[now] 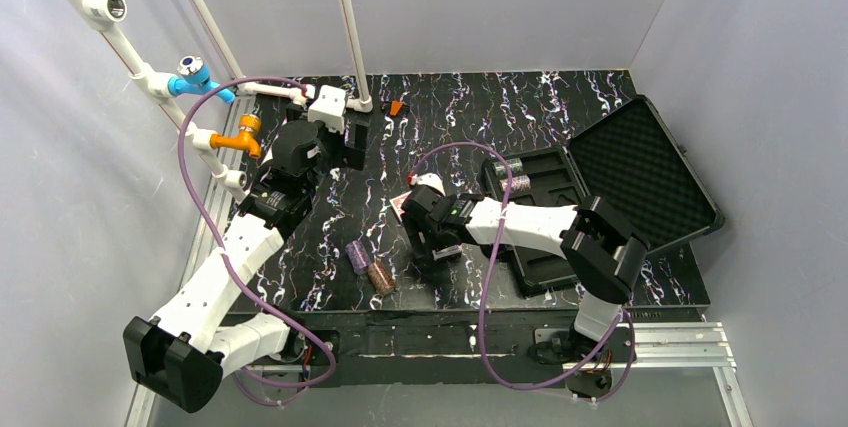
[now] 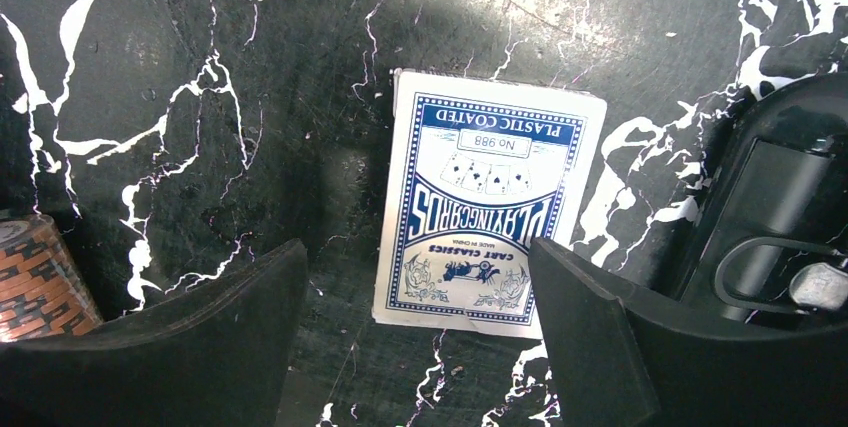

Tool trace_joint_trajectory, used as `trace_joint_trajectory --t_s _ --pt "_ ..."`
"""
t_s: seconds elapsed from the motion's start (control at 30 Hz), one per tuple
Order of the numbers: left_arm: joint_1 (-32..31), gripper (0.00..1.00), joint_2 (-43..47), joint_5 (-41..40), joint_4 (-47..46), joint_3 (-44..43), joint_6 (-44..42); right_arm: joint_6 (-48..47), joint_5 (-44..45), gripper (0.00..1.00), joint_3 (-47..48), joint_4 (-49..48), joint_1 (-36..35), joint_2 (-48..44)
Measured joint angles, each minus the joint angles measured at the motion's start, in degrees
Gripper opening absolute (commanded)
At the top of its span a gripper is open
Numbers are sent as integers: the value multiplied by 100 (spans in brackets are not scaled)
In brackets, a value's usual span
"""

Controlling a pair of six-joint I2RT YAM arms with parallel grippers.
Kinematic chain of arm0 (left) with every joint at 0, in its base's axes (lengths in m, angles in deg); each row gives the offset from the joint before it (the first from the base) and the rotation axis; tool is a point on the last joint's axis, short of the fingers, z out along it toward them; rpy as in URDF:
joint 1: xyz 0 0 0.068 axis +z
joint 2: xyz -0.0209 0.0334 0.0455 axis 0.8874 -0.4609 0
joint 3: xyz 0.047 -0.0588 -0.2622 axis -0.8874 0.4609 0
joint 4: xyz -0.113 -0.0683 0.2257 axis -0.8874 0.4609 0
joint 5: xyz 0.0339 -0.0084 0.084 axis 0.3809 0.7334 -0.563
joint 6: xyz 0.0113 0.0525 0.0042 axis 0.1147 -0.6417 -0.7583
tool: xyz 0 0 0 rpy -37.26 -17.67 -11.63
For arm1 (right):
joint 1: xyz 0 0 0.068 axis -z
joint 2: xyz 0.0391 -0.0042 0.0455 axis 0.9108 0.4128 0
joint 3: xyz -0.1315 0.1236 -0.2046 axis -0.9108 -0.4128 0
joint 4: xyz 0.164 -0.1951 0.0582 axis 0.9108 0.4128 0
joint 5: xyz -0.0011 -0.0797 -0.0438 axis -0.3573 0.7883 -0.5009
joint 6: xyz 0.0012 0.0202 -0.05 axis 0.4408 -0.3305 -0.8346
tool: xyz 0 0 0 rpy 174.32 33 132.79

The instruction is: Pack up texas hold em set

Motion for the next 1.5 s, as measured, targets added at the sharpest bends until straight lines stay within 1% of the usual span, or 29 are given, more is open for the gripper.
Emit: trace_joint_trajectory --t_s 0.37,0.53,0.83,1.07,1.33,1.5 --pt "-4 99 2 48 0 0 0 -76 321 90 118 219 39 -2" --pt "-4 99 2 48 0 0 -2 -133 317 90 118 210 129 39" --pt "-26 99 7 55 0 0 -20 -133 166 85 109 146 192 262" --pt "-26 99 7 63 0 0 -35 -131 129 74 109 15 197 310" --pt "-26 99 9 63 0 0 -42 -131 107 52 107 -13 227 337" --pt "-26 99 11 63 0 0 -46 -146 125 50 109 4 227 326"
